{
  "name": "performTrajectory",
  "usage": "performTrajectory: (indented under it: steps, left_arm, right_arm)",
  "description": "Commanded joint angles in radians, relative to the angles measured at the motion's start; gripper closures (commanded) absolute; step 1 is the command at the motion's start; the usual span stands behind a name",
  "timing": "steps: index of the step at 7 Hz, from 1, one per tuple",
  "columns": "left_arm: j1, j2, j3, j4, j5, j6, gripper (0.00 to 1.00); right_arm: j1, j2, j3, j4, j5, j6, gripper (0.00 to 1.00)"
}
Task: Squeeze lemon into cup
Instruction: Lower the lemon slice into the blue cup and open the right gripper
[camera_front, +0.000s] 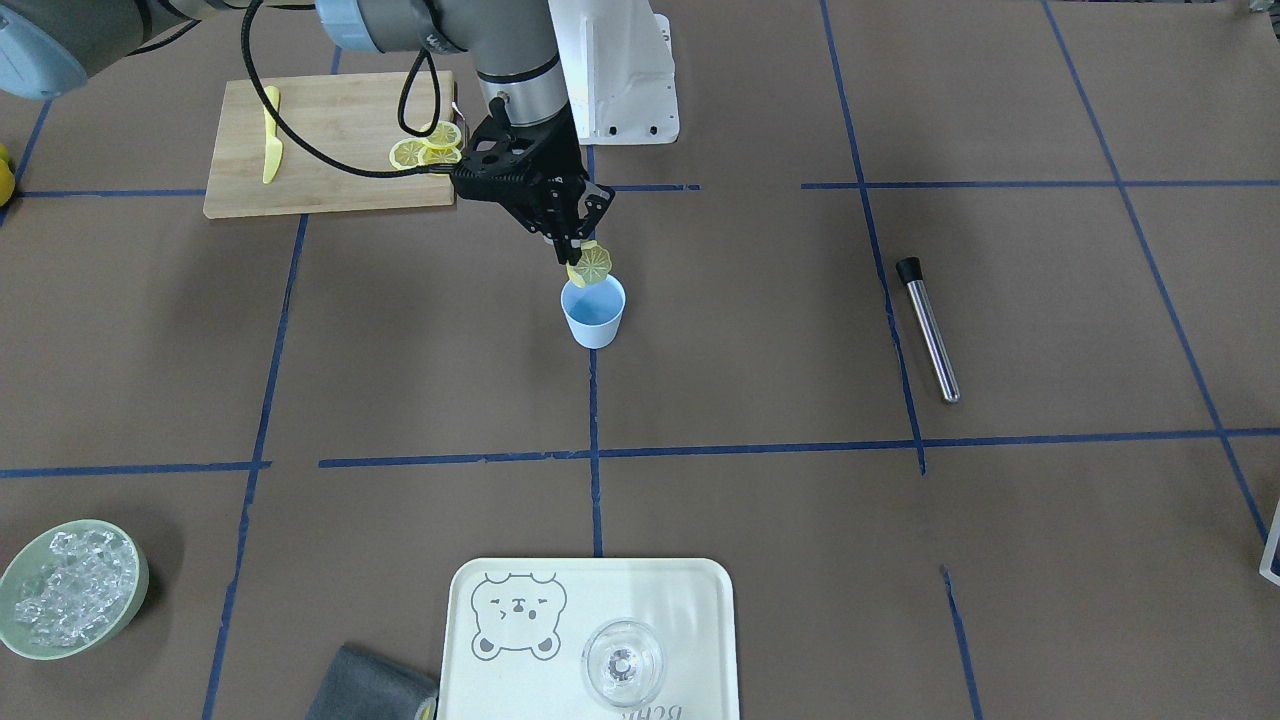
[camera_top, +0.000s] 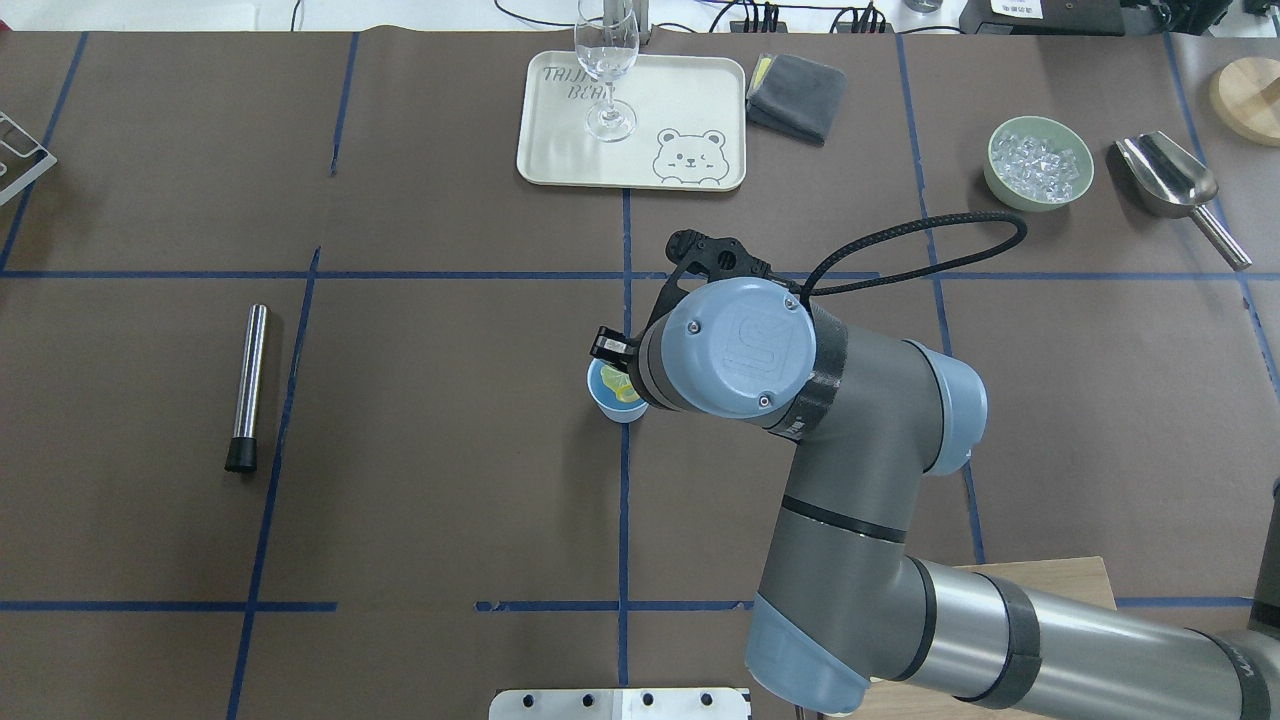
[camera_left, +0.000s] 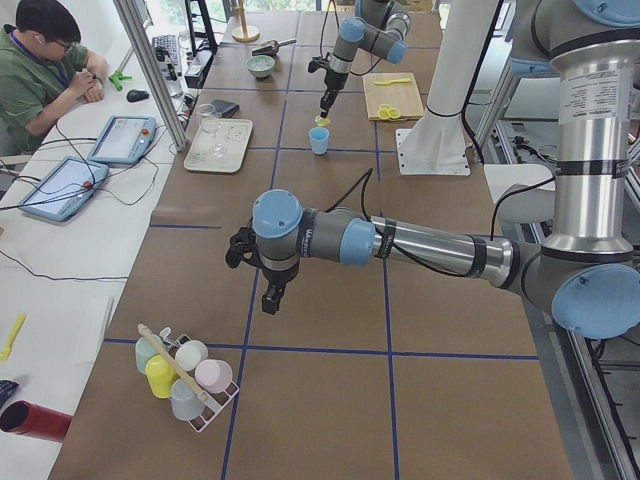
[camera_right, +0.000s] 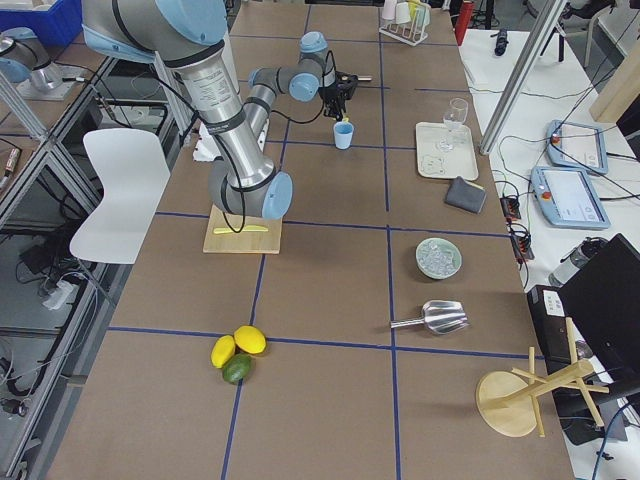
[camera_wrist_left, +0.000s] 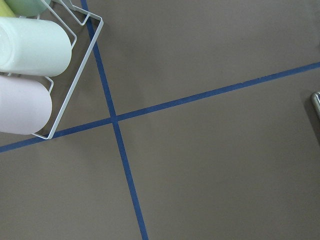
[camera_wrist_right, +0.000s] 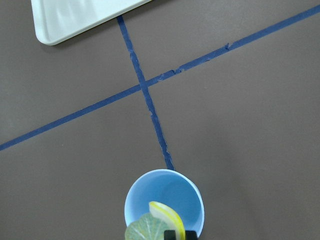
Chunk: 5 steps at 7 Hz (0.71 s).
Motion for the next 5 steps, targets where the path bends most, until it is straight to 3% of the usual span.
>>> performTrajectory:
  steps: [1,3,5]
  left_arm:
    - [0.000,0.000,0.003,0.000,0.000,0.001,0.00]
    - [0.001,-0.002,0.007,-0.002,0.000,0.001,0.00]
    - [0.001,-0.002,0.009,-0.002,0.000,0.001,0.00]
  right_arm:
    - [0.012,0.003,-0.036,0.002,0.000,-0.030,1.00]
    - [0.012,0.010,-0.046,0.002,0.002,-0.030,1.00]
    - [0.011,0.020,-0.044,0.002,0.002,-0.024,0.79]
